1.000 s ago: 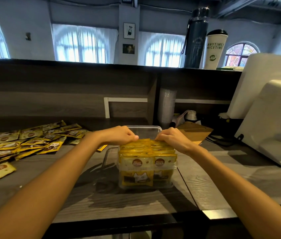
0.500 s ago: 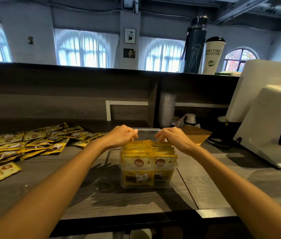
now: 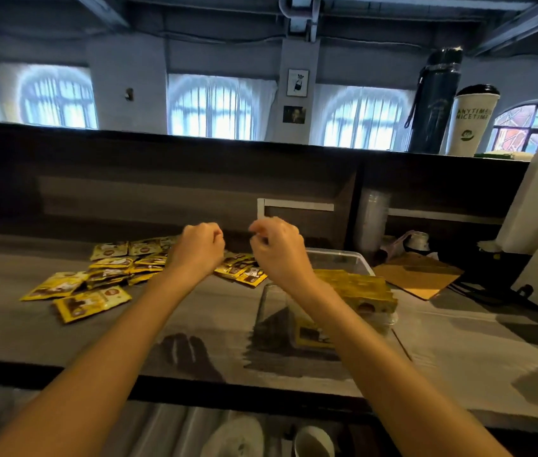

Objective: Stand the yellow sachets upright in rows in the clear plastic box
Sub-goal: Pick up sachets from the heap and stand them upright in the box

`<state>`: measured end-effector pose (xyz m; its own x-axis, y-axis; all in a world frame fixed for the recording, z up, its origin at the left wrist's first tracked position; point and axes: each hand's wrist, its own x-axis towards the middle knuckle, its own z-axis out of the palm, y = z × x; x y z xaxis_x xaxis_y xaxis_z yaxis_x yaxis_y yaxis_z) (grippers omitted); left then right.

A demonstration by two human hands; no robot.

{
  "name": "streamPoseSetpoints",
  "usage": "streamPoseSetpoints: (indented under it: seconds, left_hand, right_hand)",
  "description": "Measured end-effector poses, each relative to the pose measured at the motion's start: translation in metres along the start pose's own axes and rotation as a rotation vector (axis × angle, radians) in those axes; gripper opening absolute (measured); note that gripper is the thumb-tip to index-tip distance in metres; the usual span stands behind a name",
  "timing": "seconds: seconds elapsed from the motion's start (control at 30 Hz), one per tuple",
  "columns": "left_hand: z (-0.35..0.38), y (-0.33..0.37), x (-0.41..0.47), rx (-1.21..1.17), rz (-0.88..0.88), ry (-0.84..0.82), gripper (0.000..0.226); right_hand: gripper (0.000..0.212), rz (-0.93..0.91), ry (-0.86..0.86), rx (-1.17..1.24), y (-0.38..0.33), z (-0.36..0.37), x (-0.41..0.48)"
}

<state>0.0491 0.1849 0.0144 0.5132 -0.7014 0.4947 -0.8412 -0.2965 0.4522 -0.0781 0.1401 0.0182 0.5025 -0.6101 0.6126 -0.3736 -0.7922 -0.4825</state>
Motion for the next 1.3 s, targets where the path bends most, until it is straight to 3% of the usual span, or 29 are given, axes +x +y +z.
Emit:
streamPoseSetpoints:
  seconds: [0.13, 0.3, 0.5, 0.67, 0.83, 1.13, 1.23, 1.3]
  left_hand:
    - [0.004, -0.067, -0.019, 0.172, -0.166, -0.009, 0.031]
    - [0.012, -0.144, -0.038, 0.333, -0.408, -0.18, 0.04]
    - [0.01, -0.193, -0.023, 0.287, -0.547, -0.193, 0.056]
    - [0.02, -0.207, 0.009, 0.234, -0.563, -0.254, 0.066]
    - [0.035, -0.212, 0.024, 0.325, -0.588, -0.367, 0.07]
    - [0.062, -0.169, 0.007, 0.342, -0.324, -0.492, 0.056]
    - [0.071, -0.14, -0.005, 0.318, -0.234, -0.532, 0.052]
    - [0.077, -0.118, -0.012, 0.314, -0.167, -0.584, 0.052]
  right_hand:
    - [0.027, 0.037, -0.167, 0.046, -0.019, 0.063, -0.014]
    - [0.031, 0.124, -0.484, 0.016, -0.027, 0.13, -0.027]
    - [0.031, 0.091, -0.608, -0.082, -0.024, 0.168, -0.013]
    - [0.033, 0.105, -0.49, -0.073, -0.007, 0.183, 0.001]
    - [0.037, 0.153, -0.442, 0.008, 0.008, 0.187, 0.009]
    - [0.023, 0.373, -0.243, 0.047, 0.021, 0.178, 0.018]
    - [0.008, 0.496, -0.187, 0.124, 0.029, 0.175, 0.02]
    - [0.014, 0.552, -0.183, 0.148, 0.033, 0.17, 0.02]
